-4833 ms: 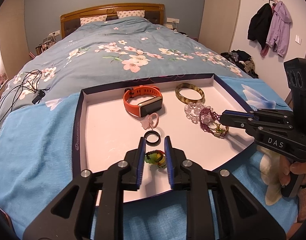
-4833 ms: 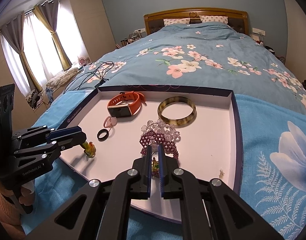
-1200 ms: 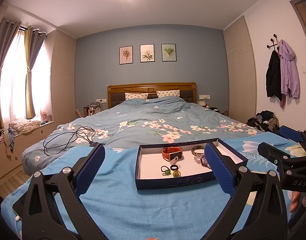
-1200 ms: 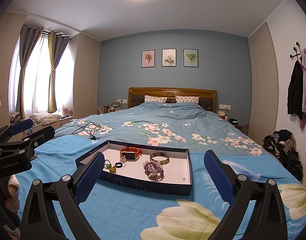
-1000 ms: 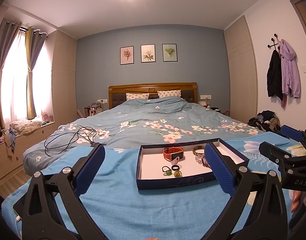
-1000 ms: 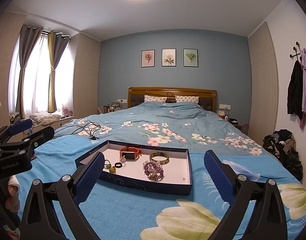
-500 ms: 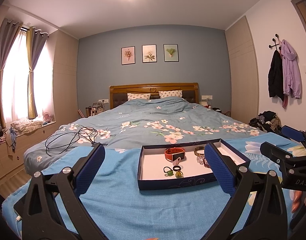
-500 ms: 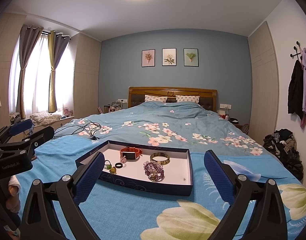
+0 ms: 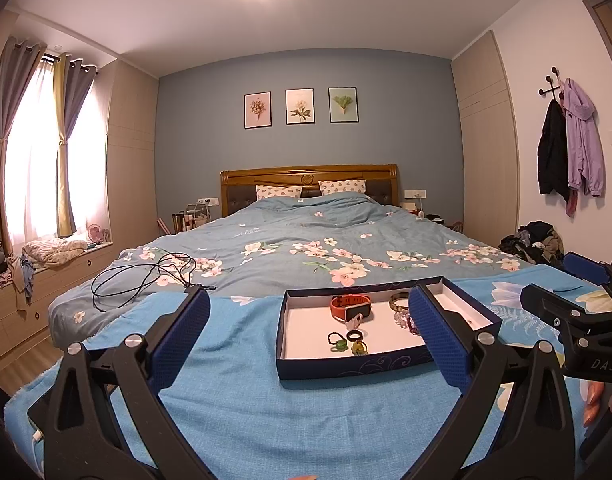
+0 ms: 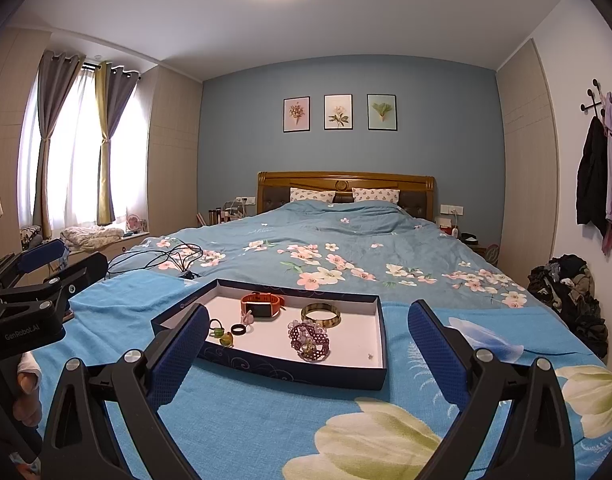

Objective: Organize jewelry

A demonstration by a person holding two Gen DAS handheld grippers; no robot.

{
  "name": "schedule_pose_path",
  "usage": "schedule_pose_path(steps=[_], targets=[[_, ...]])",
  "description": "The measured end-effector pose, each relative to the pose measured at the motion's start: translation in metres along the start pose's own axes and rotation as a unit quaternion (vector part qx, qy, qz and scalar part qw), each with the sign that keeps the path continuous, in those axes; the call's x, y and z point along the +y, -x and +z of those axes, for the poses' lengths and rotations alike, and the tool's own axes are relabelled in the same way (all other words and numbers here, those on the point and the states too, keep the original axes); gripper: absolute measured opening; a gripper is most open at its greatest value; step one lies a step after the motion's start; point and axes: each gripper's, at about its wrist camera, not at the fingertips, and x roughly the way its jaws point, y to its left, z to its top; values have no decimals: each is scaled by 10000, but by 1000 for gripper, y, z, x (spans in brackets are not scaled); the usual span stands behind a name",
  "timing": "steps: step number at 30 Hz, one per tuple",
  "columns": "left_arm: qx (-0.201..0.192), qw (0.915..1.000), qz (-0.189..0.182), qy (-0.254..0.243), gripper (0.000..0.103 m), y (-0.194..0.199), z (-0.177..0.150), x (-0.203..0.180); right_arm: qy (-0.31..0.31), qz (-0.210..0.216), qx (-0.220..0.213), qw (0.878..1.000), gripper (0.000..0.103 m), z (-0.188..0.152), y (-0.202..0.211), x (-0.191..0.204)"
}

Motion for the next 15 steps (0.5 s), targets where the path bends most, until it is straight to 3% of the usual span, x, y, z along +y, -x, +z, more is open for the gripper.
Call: schedule_pose_path(steps=[15], targets=[[25, 10000, 9, 13, 98, -2, -1, 1, -13, -9, 21, 10000, 96, -1, 1, 1]])
